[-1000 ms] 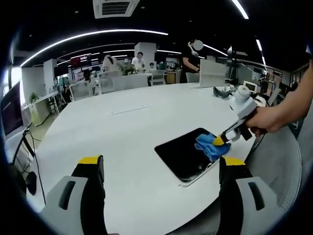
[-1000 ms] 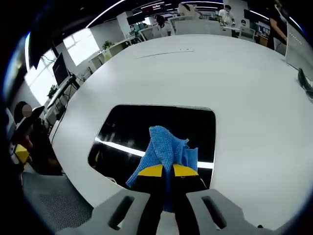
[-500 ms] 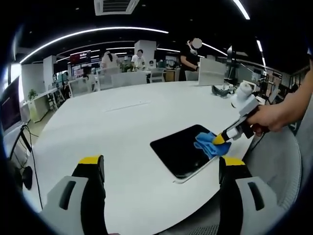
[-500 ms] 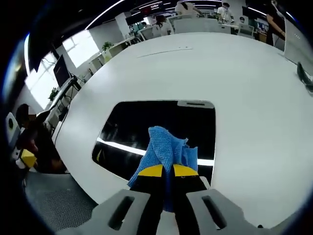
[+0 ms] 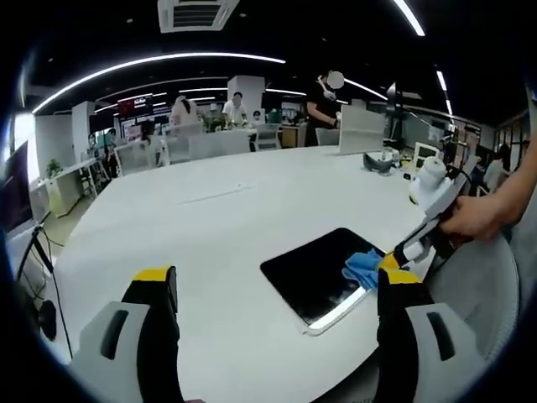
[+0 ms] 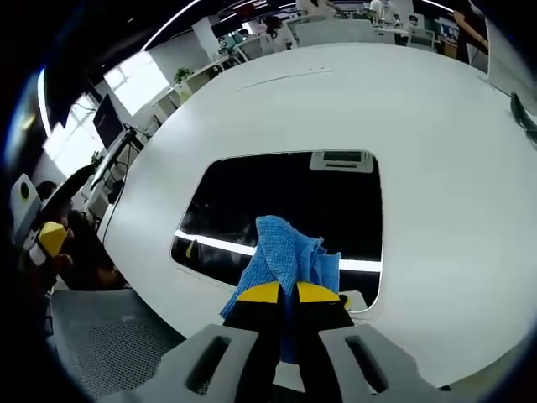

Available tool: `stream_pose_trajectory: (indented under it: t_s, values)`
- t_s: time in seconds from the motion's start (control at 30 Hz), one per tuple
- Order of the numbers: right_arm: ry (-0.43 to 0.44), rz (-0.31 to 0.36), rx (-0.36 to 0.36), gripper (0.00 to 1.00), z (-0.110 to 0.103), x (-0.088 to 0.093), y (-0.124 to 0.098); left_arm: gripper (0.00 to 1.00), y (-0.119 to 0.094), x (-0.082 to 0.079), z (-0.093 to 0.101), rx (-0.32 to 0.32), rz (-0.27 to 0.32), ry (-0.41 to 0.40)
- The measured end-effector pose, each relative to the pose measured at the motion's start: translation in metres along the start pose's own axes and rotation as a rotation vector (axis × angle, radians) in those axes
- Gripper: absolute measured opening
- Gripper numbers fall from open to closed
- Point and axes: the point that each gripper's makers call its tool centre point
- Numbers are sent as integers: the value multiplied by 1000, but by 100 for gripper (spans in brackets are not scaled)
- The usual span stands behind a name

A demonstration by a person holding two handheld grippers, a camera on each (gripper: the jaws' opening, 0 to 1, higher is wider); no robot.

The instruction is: Wipe the mirror surface with the cleaning cloth until all visible marks leave the cleaned area.

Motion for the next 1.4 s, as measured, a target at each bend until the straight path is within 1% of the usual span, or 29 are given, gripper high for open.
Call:
stream_pose_trajectory:
  t_s: [0.07,0.3,0.57,0.7,0.8,1.0,1.2,1.4]
  values:
    - [14,-2,-4,0,2,0,1,99,-1,1,-1,-3,-1,1]
    - [15,2,-20,0,2,-1,0,99,-4,7,-1,-6,-7,1]
    - [2,-3,-18,0,15,2,-2,99,-11,3,0,-10,3,6]
    - [3,-1,-15,0,20,4,-7,99,-13,7,-5,-25,-1,1]
    - [5,1,-11,0,25,4,-7,99,-14,7,-6,-30,-2,0]
    - [12,4,-10,0,31,4,-9,99,-14,5,-4,-32,-5,7]
    - [0,1,-6,0,36,5,-11,99,-13,6,0,-27,-15,18]
    - [18,-1,1,0,45,8,-15,99,-11,6,-2,-38,-10,7]
Point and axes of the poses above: the point that each gripper's makers call its tool centre point, and the gripper's own axes: y roughly forward along the fingers, z roughly to its right, x roughly out of its underside, and after that the axes turned 8 degrees about -y, right-handed
